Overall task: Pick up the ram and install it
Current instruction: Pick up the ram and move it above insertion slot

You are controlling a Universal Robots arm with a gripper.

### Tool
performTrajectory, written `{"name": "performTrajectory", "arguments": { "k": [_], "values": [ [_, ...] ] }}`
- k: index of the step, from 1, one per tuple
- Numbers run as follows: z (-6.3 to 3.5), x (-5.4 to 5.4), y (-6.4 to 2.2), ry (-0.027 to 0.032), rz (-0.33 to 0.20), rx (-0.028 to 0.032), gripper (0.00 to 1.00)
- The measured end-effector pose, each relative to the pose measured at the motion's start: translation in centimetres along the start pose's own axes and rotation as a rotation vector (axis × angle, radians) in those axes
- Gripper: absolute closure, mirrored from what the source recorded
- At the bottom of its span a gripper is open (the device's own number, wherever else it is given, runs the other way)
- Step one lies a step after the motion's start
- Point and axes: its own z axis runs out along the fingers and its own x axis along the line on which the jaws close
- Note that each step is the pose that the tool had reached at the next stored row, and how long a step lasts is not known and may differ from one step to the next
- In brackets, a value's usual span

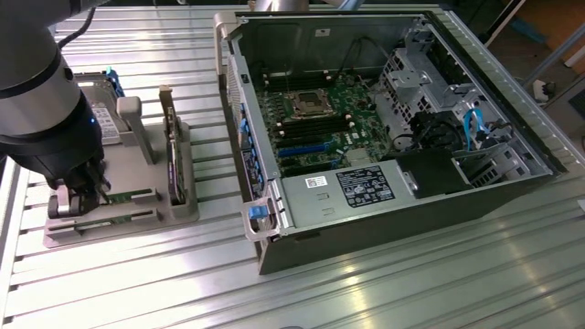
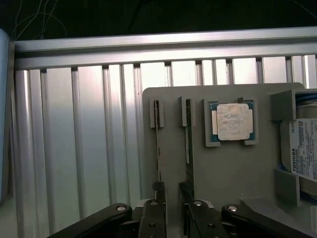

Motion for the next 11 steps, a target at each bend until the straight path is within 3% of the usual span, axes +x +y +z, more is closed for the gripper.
{"name": "performTrajectory", "arguments": {
  "k": [11],
  "values": [
    [1.91,0.5,-0.11,-0.0001,0.0,-0.0003,0.75]
  ]
}}
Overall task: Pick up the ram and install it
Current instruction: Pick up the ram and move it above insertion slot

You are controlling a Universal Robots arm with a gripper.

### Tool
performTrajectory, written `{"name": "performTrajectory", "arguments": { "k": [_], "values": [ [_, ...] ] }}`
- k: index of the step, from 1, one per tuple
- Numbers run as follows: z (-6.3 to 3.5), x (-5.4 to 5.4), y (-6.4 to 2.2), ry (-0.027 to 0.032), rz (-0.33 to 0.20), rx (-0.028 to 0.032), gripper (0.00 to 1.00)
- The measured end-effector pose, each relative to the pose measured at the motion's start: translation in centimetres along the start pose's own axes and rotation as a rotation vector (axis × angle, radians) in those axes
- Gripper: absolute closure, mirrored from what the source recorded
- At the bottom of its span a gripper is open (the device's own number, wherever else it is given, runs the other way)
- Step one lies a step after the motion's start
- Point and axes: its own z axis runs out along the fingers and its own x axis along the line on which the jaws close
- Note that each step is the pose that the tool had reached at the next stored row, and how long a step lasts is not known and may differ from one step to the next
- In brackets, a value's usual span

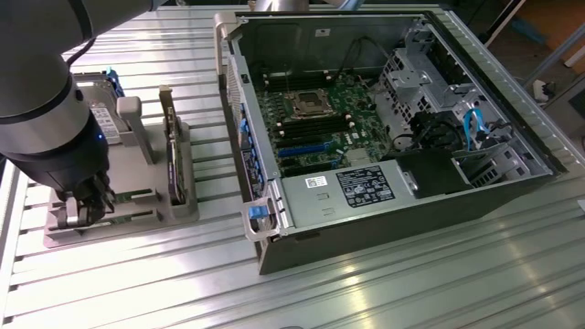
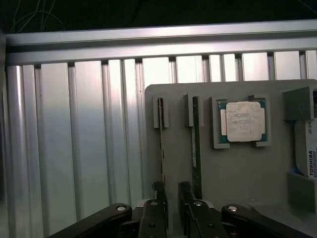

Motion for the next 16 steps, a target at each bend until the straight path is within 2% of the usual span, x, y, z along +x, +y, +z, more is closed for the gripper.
{"name": "performTrajectory", "arguments": {
  "k": [7,16],
  "values": [
    [1.05,0.23,-0.05,0.0001,0.0,-0.0003,0.75],
    [1.16,0.47,-0.08,-0.0002,0.0,-0.0003,0.75]
  ]
}}
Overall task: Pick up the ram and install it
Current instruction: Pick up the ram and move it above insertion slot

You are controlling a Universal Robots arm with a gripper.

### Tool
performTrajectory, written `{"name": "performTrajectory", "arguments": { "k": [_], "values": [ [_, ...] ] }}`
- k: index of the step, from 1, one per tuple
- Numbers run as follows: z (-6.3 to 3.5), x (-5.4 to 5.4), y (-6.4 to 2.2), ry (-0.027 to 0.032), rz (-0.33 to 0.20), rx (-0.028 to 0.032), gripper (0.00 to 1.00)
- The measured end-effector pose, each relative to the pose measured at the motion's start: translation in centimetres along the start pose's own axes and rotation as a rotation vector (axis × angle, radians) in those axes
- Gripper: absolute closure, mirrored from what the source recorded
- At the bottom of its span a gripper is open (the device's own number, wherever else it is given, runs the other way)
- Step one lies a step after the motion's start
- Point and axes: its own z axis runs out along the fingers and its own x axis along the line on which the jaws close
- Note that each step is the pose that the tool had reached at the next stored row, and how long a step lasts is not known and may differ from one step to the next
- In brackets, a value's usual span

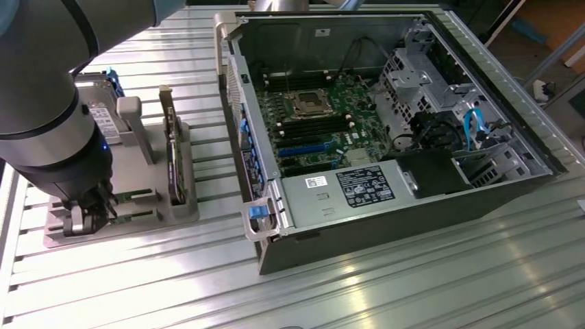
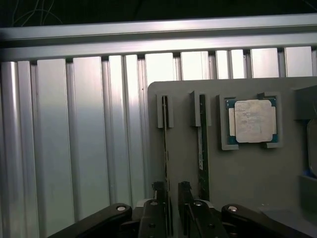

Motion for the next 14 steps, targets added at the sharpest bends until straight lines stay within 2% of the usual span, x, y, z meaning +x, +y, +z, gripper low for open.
{"name": "performTrajectory", "arguments": {
  "k": [6,14],
  "values": [
    [0.01,0.02,-0.02,-0.0001,0.0,0.0001,0.75],
    [0.0,-0.01,-0.51,0.0001,0.0,-0.002,0.75]
  ]
}}
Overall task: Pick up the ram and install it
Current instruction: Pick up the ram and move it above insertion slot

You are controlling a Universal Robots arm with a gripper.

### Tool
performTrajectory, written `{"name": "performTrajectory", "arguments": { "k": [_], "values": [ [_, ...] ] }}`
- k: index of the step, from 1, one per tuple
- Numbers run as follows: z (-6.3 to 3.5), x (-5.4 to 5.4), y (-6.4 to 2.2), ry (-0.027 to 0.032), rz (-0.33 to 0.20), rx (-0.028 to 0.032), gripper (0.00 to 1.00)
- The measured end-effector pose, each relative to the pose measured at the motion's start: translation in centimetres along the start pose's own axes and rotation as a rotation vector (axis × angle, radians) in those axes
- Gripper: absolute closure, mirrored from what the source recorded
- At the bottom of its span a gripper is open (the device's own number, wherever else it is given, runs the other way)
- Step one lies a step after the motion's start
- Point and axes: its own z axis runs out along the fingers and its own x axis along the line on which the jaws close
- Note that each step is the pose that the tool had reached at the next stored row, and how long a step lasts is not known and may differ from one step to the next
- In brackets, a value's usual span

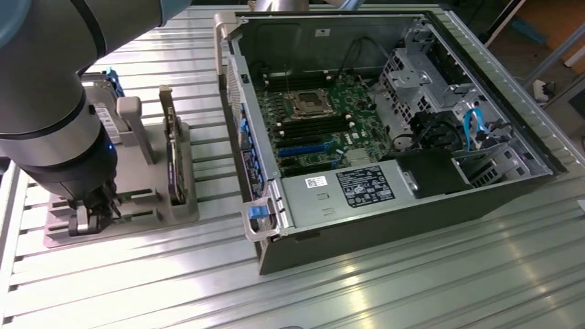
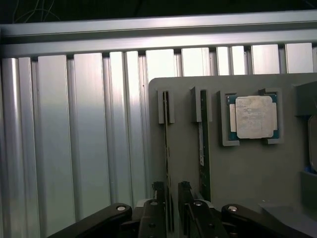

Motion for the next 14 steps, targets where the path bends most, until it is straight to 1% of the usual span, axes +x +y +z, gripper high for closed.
{"name": "performTrajectory", "arguments": {
  "k": [7,11,14],
  "values": [
    [-0.01,-0.01,-0.11,0.0001,0.0,-0.0005,0.75],
    [0.06,0.0,-0.12,-0.0001,0.0,0.0032,0.75],
    [0.06,-0.01,-0.11,0.0,0.0,0.0035,0.75]
  ]
}}
